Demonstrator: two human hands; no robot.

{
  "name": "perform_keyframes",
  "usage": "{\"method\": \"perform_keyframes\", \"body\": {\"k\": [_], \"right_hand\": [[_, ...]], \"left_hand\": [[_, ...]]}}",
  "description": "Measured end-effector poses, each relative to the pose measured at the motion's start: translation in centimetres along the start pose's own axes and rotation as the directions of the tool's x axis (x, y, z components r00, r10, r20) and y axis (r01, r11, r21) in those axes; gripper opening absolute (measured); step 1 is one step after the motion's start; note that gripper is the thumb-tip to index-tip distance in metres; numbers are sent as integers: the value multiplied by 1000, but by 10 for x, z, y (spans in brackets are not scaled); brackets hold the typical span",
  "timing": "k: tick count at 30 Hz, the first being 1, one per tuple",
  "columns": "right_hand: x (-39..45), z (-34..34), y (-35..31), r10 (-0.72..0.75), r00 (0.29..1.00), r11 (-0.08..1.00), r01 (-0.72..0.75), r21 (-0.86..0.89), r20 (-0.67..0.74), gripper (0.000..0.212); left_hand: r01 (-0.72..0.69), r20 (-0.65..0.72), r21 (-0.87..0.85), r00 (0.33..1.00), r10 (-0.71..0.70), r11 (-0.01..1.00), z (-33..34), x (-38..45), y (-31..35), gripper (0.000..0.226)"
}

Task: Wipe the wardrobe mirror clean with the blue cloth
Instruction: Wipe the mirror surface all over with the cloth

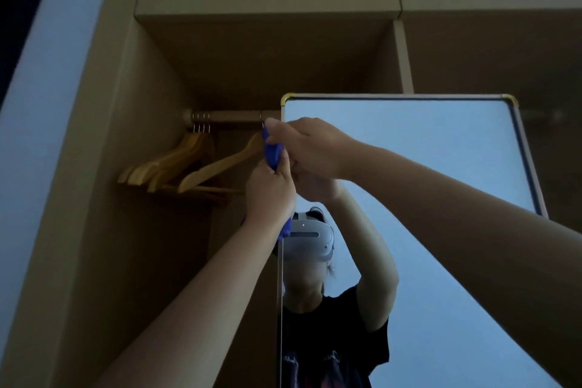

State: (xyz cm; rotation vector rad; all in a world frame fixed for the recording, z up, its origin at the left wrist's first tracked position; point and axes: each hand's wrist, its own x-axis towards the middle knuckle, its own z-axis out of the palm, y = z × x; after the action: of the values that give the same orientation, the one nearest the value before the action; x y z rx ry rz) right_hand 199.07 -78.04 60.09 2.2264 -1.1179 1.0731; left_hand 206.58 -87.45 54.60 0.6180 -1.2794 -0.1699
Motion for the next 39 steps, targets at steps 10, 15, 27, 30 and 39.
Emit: {"method": "perform_keyframes", "body": {"k": [10, 15, 27, 30, 39], "right_hand": [[15, -84, 96, 169, 948, 914, -253, -317, -270, 34], [-7, -107, 131, 250, 809, 829, -463, -313, -532, 43], [-41, -135, 186, 605, 574, 691, -723, 5, -552, 51], [-39, -132, 184, 602, 569, 683, -730, -8, -560, 51], [-41, -134, 186, 595, 607, 688, -723, -55, -527, 51]], "left_hand": [[-44, -18, 82, 999, 45, 996, 3, 31, 37, 38], [-74, -34, 154, 996, 80, 985, 7, 46, 44, 40], [-171, -139, 461, 955, 261, 871, 18, 65, 73, 33], [-171, -150, 529, 945, 291, 831, 19, 60, 77, 30], [-246, -126, 661, 895, 428, 709, 27, 59, 82, 37]]}}
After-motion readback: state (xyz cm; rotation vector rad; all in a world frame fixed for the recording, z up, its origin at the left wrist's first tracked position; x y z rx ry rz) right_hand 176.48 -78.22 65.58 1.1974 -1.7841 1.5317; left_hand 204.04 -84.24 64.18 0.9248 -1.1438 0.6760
